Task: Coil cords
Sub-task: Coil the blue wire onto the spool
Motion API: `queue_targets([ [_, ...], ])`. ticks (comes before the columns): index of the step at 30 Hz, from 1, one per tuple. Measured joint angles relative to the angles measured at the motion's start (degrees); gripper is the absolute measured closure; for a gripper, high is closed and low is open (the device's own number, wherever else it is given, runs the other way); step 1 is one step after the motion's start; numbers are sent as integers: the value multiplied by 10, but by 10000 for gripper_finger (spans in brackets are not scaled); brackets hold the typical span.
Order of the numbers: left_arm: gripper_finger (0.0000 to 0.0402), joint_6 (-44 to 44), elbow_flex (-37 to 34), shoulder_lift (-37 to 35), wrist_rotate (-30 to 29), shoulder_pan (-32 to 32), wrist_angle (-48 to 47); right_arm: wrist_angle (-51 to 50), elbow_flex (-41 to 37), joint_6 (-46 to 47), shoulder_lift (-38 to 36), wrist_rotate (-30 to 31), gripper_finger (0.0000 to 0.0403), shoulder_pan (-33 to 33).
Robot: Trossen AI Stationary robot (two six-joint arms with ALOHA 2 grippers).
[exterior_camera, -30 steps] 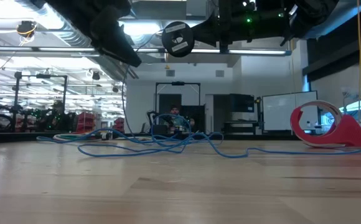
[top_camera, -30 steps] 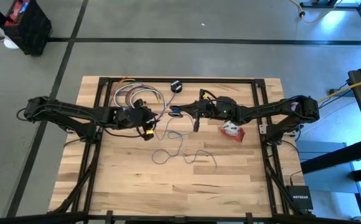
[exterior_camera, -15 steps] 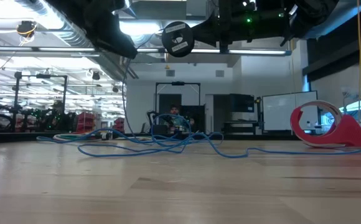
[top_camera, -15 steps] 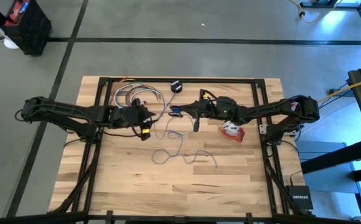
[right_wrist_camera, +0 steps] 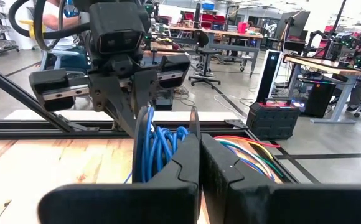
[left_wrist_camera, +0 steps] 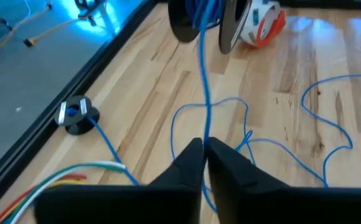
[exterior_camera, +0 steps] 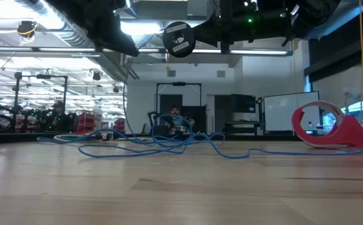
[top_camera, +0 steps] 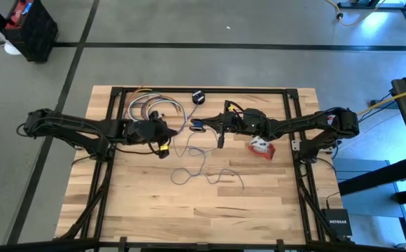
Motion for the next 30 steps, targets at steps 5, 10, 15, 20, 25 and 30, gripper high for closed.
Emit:
queue_targets([
  [5, 395, 2, -25, 8, -3, 9, 38, 4, 0, 1, 0, 0, 398, 0],
  [10, 398, -5, -60, 23, -14, 17, 134, 25, 0, 15, 0, -14, 398, 0],
  [15, 399, 1, -67, 74, -15, 16, 232, 65, 0, 33, 0, -16, 398, 0],
  [20, 400, 4, -67, 134, -14, 23, 352, 101, 0, 44, 1, -15, 398, 0],
  [25, 397, 0, -67, 186, -8, 25, 499, 156, 1, 28, 10, 17, 398, 0],
  [30, 399, -1, -50, 223, -6, 28, 537, 186, 20, 13, 38, 20, 398, 0],
])
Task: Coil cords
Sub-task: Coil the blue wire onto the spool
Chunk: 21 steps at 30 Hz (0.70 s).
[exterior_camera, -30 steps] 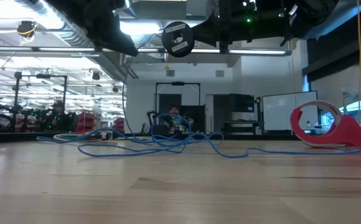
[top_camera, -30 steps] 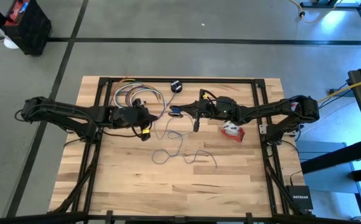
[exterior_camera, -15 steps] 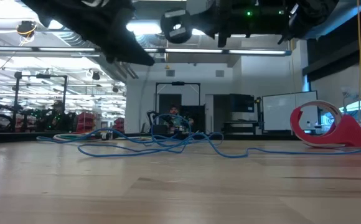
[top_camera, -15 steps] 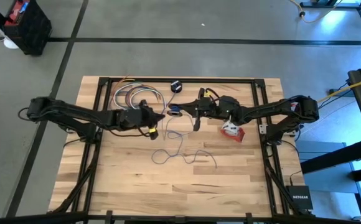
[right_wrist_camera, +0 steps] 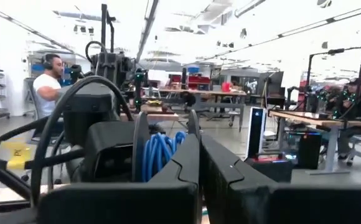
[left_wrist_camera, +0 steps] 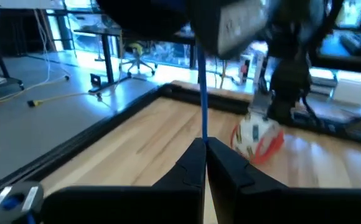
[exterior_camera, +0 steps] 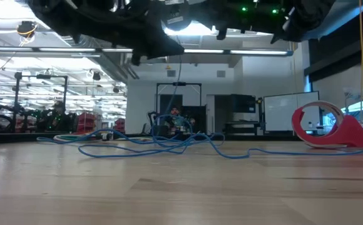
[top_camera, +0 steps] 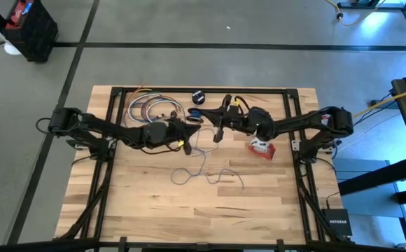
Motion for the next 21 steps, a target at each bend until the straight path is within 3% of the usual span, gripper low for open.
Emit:
queue_targets([
  [3, 397, -5, 21, 11, 0, 0, 2, -7, 24, -34, 23, 5, 398, 0],
  [7, 397, 1, 30, 4, 4, -17, -11, -28, 35, -102, 32, 56, 398, 0],
  [21, 397, 4, 29, -61, 11, -25, 9, -94, 37, -183, 25, 40, 398, 0],
])
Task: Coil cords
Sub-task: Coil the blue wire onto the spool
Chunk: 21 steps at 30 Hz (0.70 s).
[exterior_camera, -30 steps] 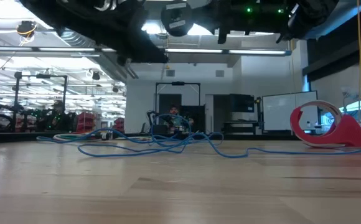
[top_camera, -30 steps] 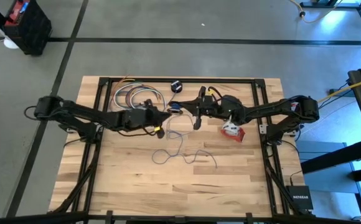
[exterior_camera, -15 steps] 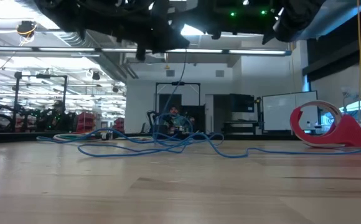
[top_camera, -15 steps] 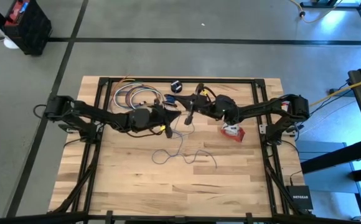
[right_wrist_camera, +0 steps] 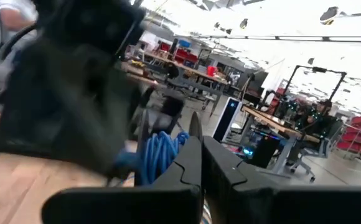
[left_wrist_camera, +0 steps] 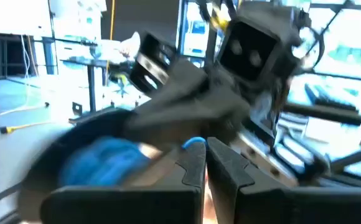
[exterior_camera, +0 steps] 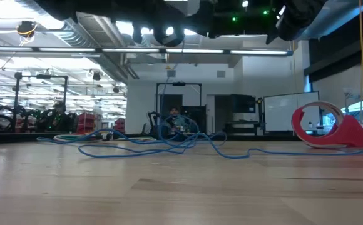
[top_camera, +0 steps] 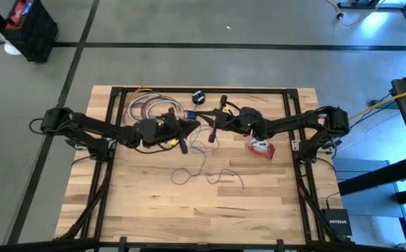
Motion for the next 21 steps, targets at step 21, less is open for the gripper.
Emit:
queue_targets([
  [21, 396, 0, 2, -171, 19, -10, -215, -57, -1, -41, 1, 1, 398, -1],
])
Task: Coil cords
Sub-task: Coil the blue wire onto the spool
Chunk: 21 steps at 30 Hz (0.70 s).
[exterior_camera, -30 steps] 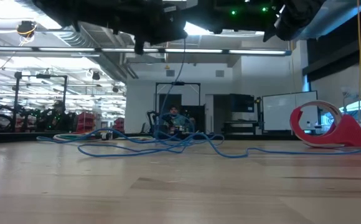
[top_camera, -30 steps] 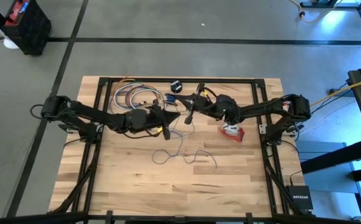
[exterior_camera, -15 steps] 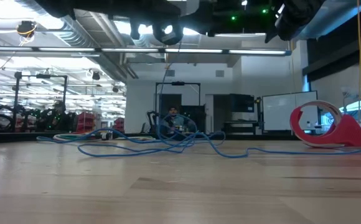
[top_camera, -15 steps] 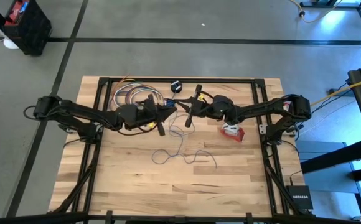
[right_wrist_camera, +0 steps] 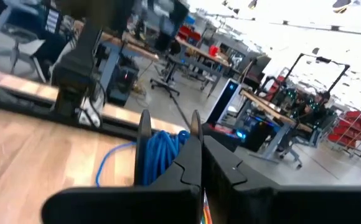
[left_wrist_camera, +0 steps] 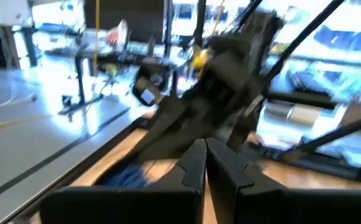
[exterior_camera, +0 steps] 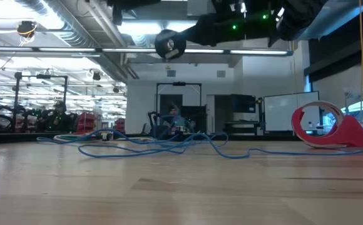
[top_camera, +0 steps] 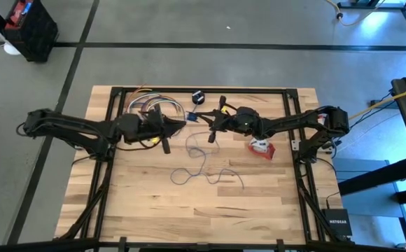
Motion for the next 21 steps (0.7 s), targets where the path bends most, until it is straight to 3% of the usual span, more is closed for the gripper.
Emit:
queue_targets([
  [5, 396, 0, 0, -39, -3, 0, -84, -5, 0, 3, 0, 1, 398, 1],
  [14, 390, -9, -7, -22, -7, 7, -199, -2, 1, 2, 0, 10, 398, 1],
  [21, 306, -45, -17, 30, -9, 13, -210, -3, 1, 2, 0, 10, 398, 1],
])
